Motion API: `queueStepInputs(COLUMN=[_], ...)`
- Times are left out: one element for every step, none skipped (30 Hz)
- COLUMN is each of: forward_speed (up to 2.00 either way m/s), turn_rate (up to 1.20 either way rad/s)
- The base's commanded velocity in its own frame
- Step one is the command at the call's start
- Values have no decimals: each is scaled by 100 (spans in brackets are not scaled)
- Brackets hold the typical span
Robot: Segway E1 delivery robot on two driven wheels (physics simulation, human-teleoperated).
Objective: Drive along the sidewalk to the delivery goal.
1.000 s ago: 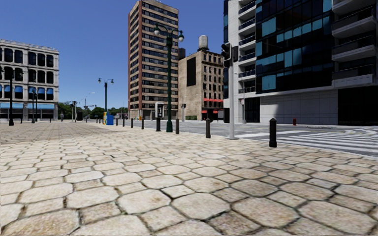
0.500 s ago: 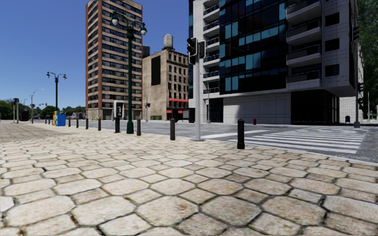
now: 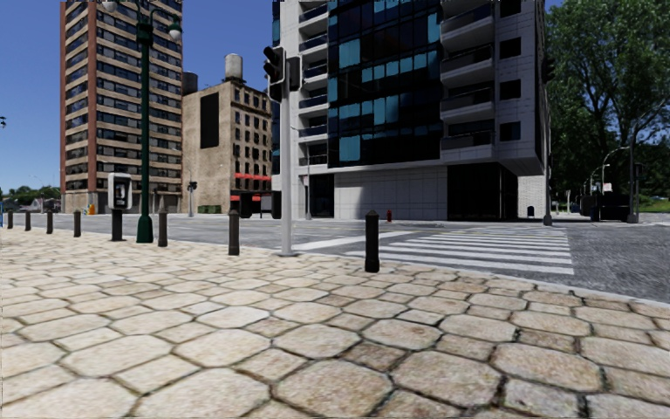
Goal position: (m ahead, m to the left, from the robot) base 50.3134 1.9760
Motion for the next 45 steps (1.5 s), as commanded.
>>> queueStepInputs(forward_speed=[149, 149, 149, 149, 149, 149, 149, 149, 149, 150, 150, 150, 150, 150, 150, 150, 150, 150, 151, 151, 153, 153, 153, 153, 153, 153, 153, 153, 155, 170, 179, 183, 183, 184, 184, 184, 184, 184, 184, 184, 184, 184, 184, 184, 184], turn_rate=[-49, -49, -49, -49, -49, -49, -49, -49, -49, -49, -49, -49, -49, -49, -49, -49, -49, -49, -49, -49, -49, -49, -49, -49, -49, -49, -49, -49, -44, -21, -16, -17, -17, -18, -18, -18, -18, -18, -17, -17, -17, -17, -18, -18, -27])
